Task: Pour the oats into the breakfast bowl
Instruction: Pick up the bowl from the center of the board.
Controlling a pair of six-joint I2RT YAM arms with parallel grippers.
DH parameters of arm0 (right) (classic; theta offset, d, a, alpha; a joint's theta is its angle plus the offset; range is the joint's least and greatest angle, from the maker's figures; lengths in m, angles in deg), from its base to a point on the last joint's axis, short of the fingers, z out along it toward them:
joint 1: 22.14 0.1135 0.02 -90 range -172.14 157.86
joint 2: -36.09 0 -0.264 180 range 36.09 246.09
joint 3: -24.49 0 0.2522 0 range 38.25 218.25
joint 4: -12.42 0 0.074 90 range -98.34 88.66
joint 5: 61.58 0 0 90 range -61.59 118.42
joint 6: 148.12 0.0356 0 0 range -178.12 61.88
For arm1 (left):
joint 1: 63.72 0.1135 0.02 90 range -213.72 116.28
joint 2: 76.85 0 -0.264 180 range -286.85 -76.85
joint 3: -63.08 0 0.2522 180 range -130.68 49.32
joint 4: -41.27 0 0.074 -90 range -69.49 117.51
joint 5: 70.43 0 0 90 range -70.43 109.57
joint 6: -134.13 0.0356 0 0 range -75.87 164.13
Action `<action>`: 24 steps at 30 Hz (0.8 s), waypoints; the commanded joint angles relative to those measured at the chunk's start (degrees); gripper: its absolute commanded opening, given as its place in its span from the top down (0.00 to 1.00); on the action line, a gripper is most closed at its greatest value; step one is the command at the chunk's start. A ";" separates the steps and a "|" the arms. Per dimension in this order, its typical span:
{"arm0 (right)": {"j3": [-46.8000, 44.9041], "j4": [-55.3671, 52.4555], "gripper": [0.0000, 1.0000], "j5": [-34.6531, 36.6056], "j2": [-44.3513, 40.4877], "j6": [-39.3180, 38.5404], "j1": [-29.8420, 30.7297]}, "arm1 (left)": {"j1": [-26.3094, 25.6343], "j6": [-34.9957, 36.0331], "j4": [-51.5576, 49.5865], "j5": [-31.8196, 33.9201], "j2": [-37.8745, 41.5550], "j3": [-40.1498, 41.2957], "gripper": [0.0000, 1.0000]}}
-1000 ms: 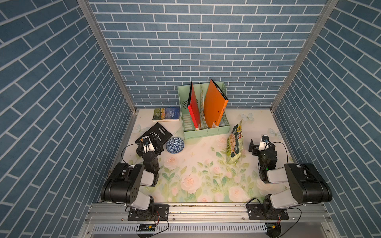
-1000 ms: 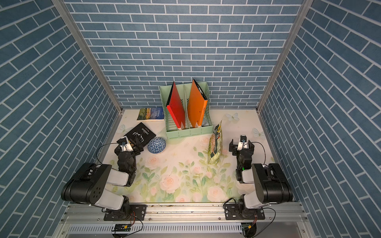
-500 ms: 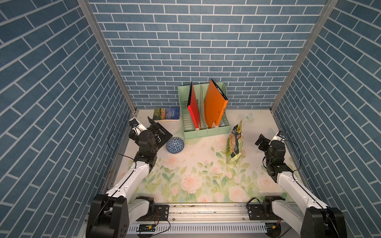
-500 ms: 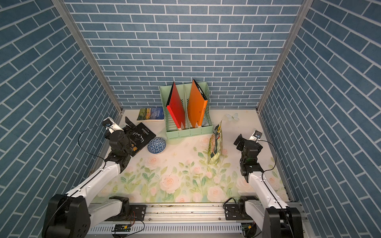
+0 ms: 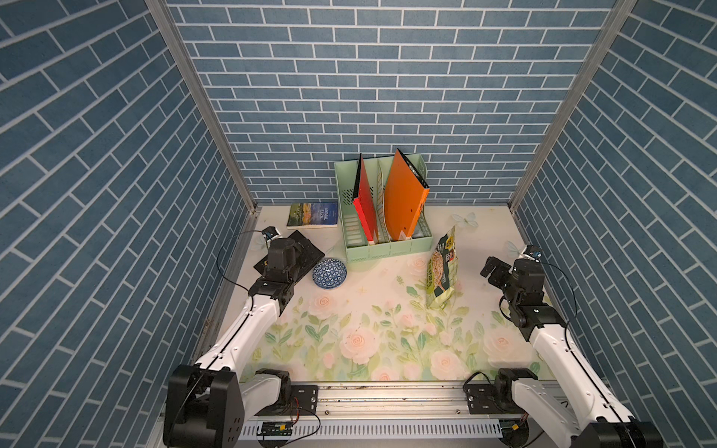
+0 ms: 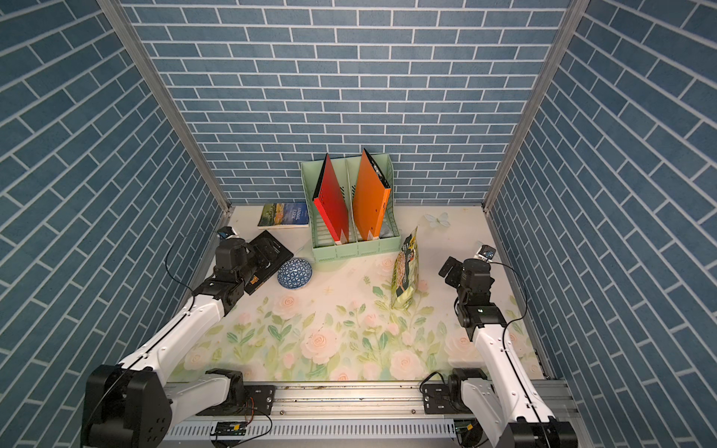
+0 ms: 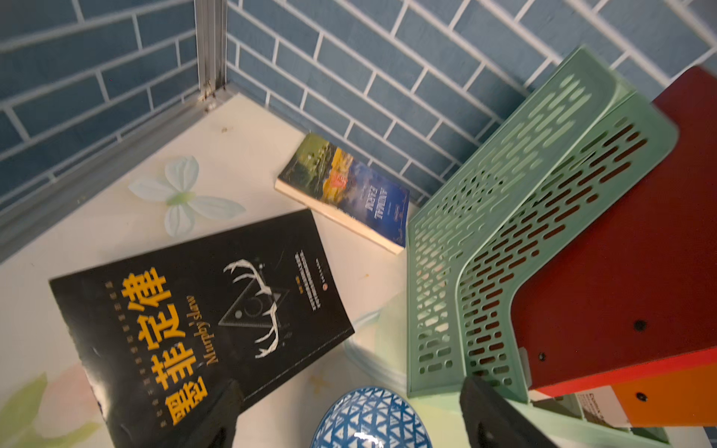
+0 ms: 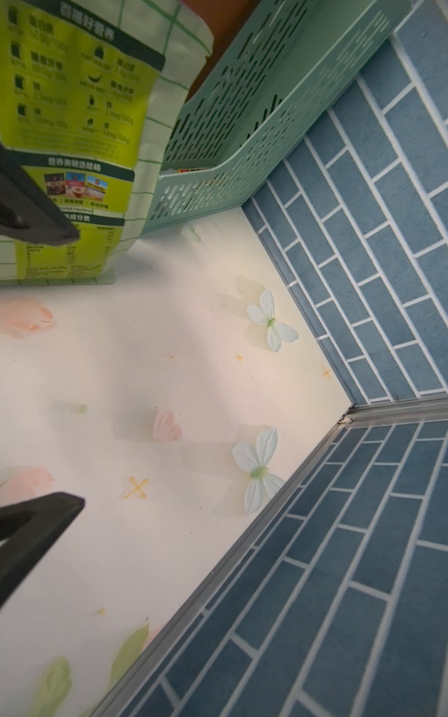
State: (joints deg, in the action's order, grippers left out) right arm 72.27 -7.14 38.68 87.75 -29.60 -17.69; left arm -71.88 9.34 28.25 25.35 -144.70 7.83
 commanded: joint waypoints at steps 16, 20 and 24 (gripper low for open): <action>5.73 -11.32 0.02 -5.26 3.29 -0.20 5.72 | -1.94 -3.08 3.89 -9.35 -13.46 5.31 0.45; 7.44 -12.61 0.03 -3.66 4.08 -0.56 7.73 | -2.11 -3.42 5.22 -9.51 -15.11 5.74 0.54; 8.06 -13.24 0.03 -3.78 4.56 -0.65 9.02 | -2.12 -3.53 6.21 -9.66 -16.71 6.04 0.69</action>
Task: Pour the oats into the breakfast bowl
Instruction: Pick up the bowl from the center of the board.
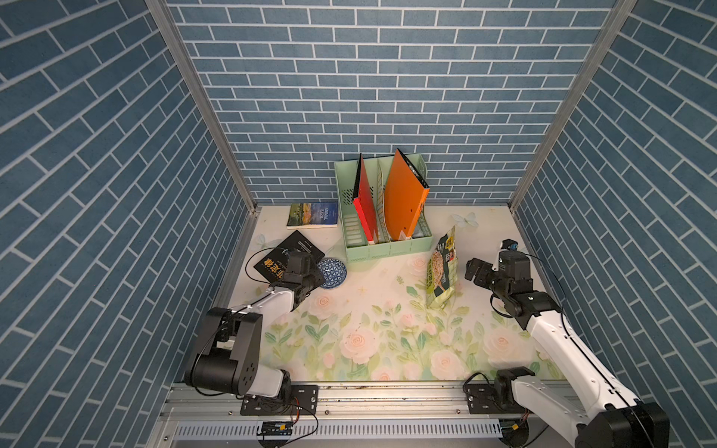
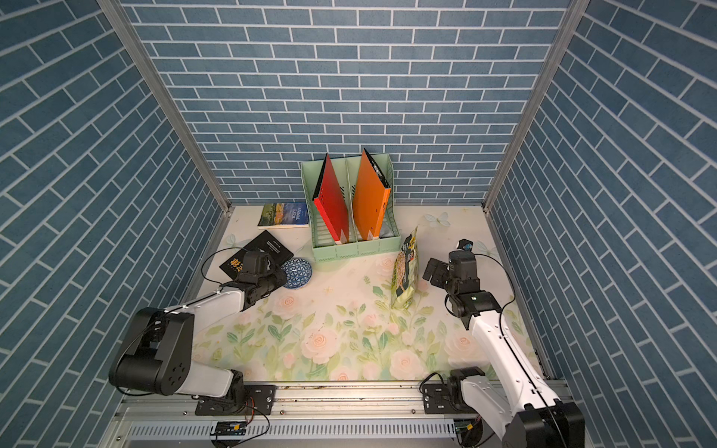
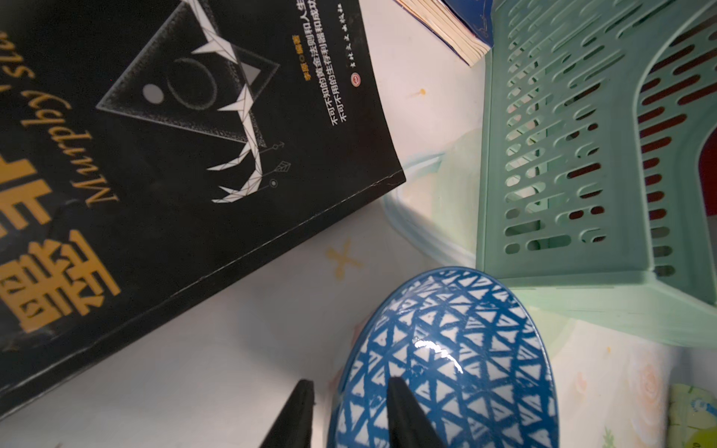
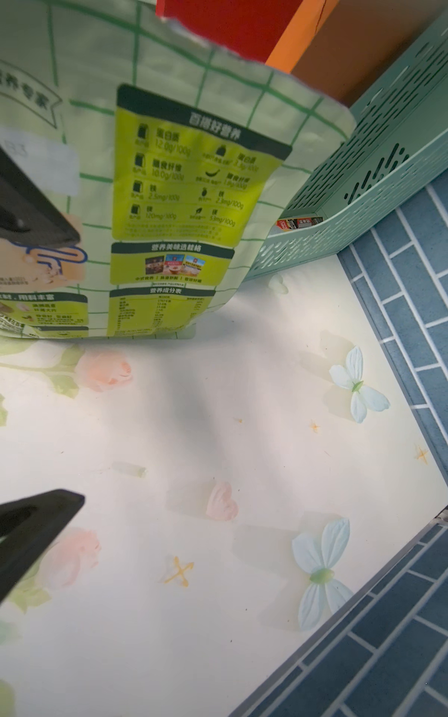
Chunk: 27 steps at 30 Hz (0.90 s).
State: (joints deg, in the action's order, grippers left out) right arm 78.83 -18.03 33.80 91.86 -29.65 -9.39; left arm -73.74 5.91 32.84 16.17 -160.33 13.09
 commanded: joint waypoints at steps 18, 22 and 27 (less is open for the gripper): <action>8.37 -5.96 0.00 -1.93 0.75 -2.25 2.89 | -6.04 -2.42 -14.68 -0.90 15.05 -0.69 1.00; 9.67 -6.11 0.00 -2.70 0.89 -2.90 2.98 | -16.38 -6.55 -16.84 0.67 17.34 1.25 1.00; 12.05 -7.69 0.00 -3.06 1.62 -3.84 3.26 | -29.45 -13.28 -15.72 1.95 16.75 2.75 1.00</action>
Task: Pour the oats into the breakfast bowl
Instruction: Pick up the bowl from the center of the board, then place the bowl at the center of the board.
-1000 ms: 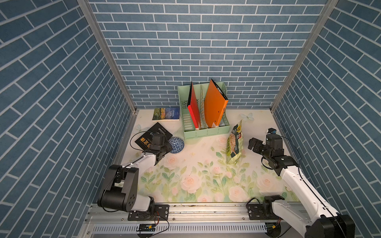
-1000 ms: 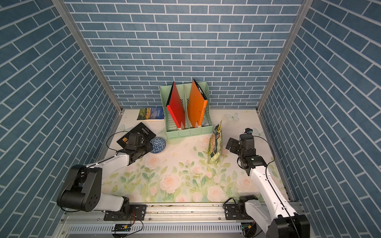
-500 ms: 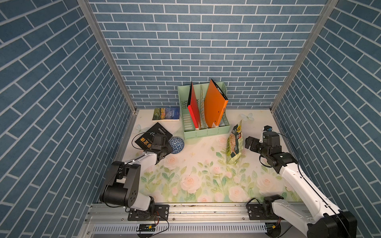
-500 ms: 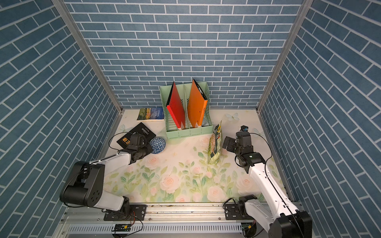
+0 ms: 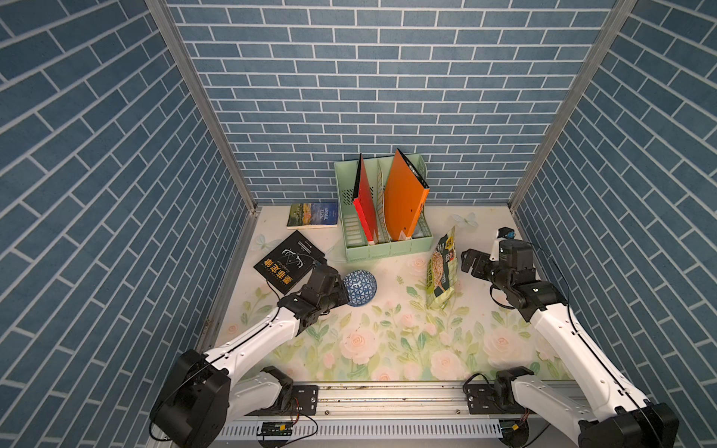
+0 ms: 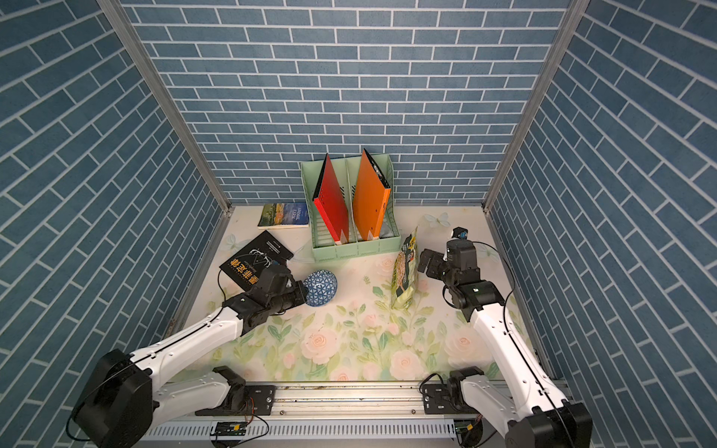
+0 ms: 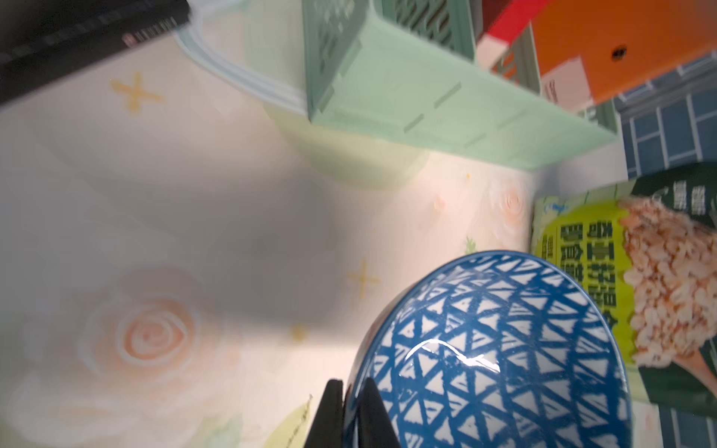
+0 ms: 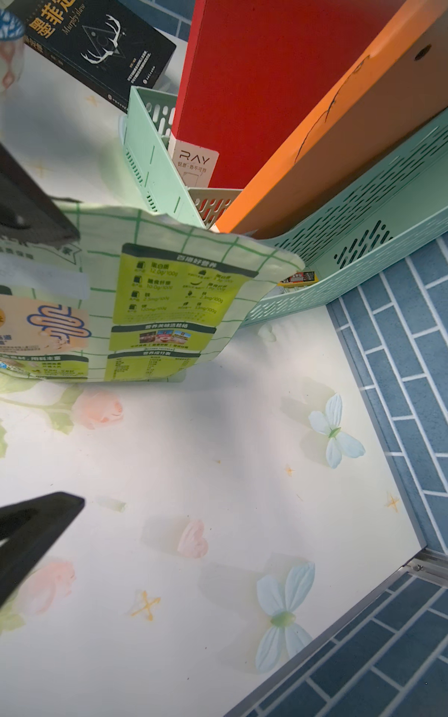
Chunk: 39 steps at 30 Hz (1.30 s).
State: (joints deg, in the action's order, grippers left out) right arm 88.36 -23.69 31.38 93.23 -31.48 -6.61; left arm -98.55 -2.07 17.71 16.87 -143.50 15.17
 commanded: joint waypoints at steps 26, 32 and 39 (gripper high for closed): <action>12.36 -9.50 0.24 5.43 11.21 -5.35 11.43 | -24.67 -9.58 -4.44 11.52 -6.52 -6.19 0.36; 15.73 -13.46 0.47 10.28 14.99 -6.86 14.51 | -24.61 -6.83 -3.08 15.82 -1.22 -7.33 0.01; 17.88 -17.69 0.94 13.34 16.08 -7.09 18.19 | -24.42 -4.32 4.09 19.12 2.82 -5.66 0.00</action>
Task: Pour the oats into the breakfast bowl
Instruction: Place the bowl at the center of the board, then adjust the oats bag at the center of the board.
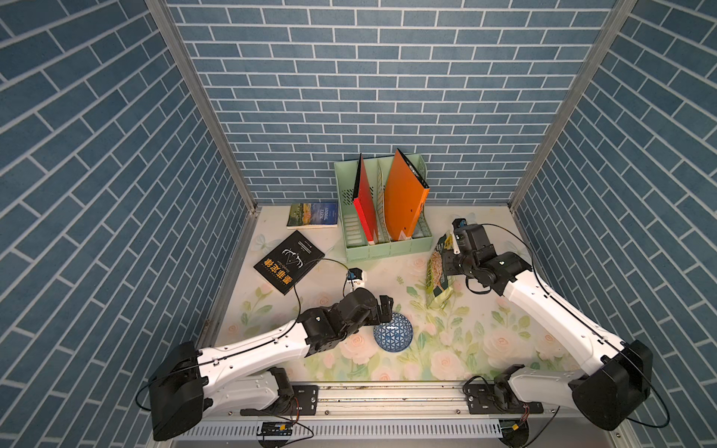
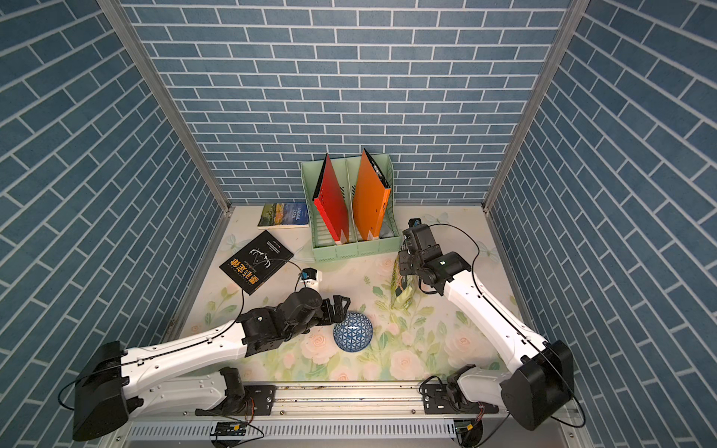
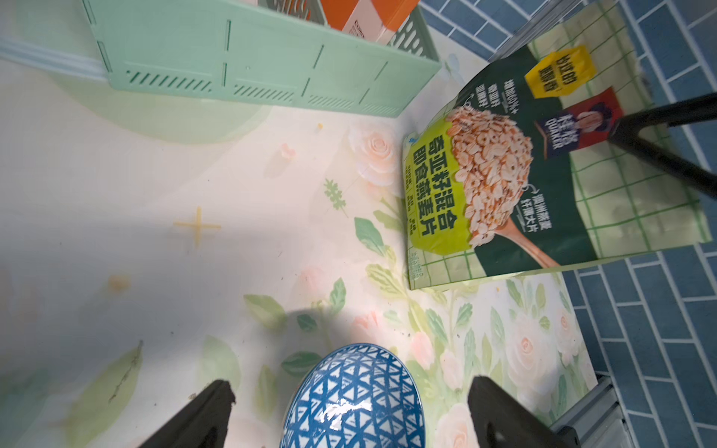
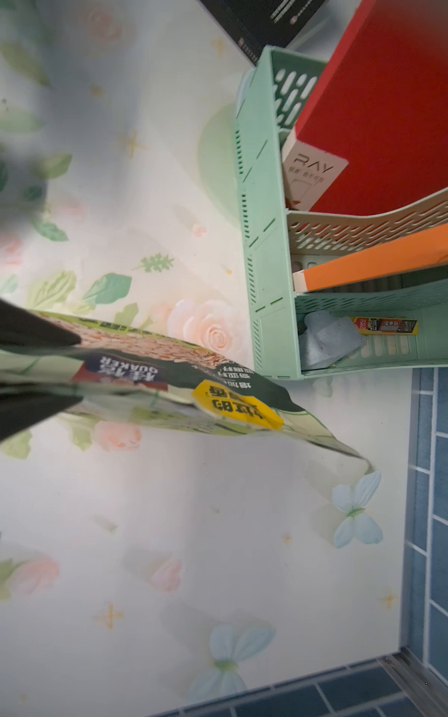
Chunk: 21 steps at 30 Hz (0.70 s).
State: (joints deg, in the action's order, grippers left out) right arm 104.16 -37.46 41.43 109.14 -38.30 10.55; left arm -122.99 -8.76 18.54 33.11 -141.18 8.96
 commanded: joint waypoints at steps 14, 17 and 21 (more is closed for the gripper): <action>1.81 -5.41 1.00 3.63 -6.77 10.34 8.79 | 1.05 6.19 8.14 3.60 -8.35 -9.85 0.00; -0.61 -4.16 1.00 2.75 -8.62 12.74 10.42 | 1.10 6.13 9.43 2.55 -10.45 -11.46 0.00; -3.45 -2.07 0.86 2.62 -11.64 13.92 11.06 | 1.15 6.03 10.72 1.53 -12.19 -12.97 0.01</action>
State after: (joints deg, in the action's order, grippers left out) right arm 101.45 -44.10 43.22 100.69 -27.75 21.21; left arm -122.20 -3.60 27.85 35.32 -152.59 -2.49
